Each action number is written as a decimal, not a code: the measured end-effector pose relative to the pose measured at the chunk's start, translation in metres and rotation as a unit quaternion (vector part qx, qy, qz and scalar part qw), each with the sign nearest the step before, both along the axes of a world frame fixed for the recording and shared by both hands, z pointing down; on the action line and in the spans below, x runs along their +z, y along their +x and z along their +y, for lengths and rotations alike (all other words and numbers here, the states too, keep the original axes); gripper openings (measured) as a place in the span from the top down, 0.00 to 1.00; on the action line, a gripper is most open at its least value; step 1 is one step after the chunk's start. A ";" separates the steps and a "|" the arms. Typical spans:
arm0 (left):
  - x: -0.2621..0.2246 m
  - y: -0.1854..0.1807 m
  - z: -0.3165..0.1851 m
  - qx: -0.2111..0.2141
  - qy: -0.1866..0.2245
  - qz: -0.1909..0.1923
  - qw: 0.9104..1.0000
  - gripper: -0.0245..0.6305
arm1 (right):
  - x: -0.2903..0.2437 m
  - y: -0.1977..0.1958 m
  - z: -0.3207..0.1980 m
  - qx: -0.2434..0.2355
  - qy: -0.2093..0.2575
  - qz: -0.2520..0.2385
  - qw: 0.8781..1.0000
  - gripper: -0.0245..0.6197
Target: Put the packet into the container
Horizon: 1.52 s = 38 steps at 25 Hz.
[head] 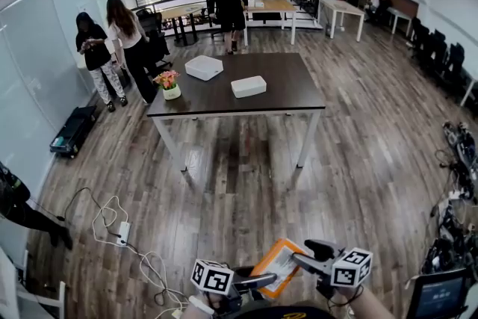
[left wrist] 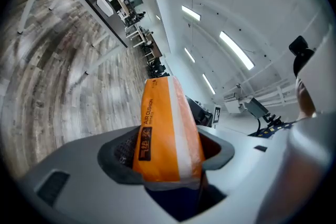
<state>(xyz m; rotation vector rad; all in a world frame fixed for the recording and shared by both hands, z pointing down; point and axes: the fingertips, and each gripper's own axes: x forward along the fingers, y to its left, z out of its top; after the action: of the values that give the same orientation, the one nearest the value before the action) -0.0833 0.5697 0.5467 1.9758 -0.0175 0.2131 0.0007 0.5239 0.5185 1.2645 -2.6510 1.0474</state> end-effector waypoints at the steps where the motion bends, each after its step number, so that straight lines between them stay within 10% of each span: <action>1: -0.002 -0.003 -0.006 0.009 -0.001 0.006 1.000 0.57 | 0.001 -0.004 -0.006 0.000 -0.003 0.002 1.000 0.54; 15: -0.001 -0.020 -0.058 0.065 0.007 0.010 0.998 0.57 | 0.011 -0.032 -0.049 -0.072 -0.038 -0.033 0.996 0.55; 38: -0.015 0.071 -0.297 -0.093 -0.037 0.052 0.994 0.53 | -0.011 0.086 -0.281 -0.033 -0.046 -0.154 0.986 0.78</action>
<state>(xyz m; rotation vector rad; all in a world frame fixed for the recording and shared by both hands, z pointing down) -0.0118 0.2730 0.5321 1.8952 -0.1229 -0.0107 0.0869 0.2431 0.5076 1.0660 -2.7960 1.4414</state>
